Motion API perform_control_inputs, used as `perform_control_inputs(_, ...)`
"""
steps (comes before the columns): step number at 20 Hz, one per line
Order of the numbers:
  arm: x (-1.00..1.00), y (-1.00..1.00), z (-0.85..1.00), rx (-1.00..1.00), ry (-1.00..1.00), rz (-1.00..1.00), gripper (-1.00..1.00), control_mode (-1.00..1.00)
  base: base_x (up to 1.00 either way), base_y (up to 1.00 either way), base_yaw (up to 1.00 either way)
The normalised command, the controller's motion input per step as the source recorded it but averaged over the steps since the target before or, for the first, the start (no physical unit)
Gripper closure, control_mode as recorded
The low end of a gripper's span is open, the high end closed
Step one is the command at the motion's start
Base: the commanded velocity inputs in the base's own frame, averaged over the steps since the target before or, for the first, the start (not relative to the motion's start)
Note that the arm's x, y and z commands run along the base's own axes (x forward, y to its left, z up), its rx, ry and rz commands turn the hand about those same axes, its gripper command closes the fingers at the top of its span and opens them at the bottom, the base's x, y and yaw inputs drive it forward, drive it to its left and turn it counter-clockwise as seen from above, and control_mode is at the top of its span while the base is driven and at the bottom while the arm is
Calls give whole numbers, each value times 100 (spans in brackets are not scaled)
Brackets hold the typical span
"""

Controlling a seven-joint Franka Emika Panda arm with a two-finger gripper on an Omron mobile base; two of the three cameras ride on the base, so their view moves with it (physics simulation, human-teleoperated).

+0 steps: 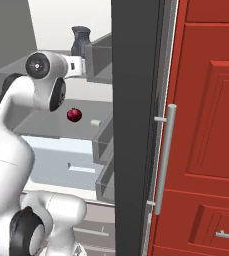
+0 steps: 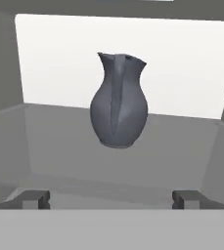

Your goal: Move the marshmallow and pomegranate from the top shelf to the second highest shelf to make space. Then, place the pitcher from the counter on the cleared top shelf.

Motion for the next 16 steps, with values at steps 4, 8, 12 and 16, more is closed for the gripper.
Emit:
perform_control_inputs(4, -100, 29, -34, -13, 26, -2, -100, -100, 0, 0, 0)
perform_control_inputs(8, -100, 35, -64, -16, 22, -5, -100, -100, 0, 0, 0)
perform_control_inputs(12, -98, 15, -78, -10, 19, -4, -100, -100, 0, 0, 0)
perform_control_inputs(16, -62, -4, -50, -1, 5, 0, -100, -100, 0, 0, 0)
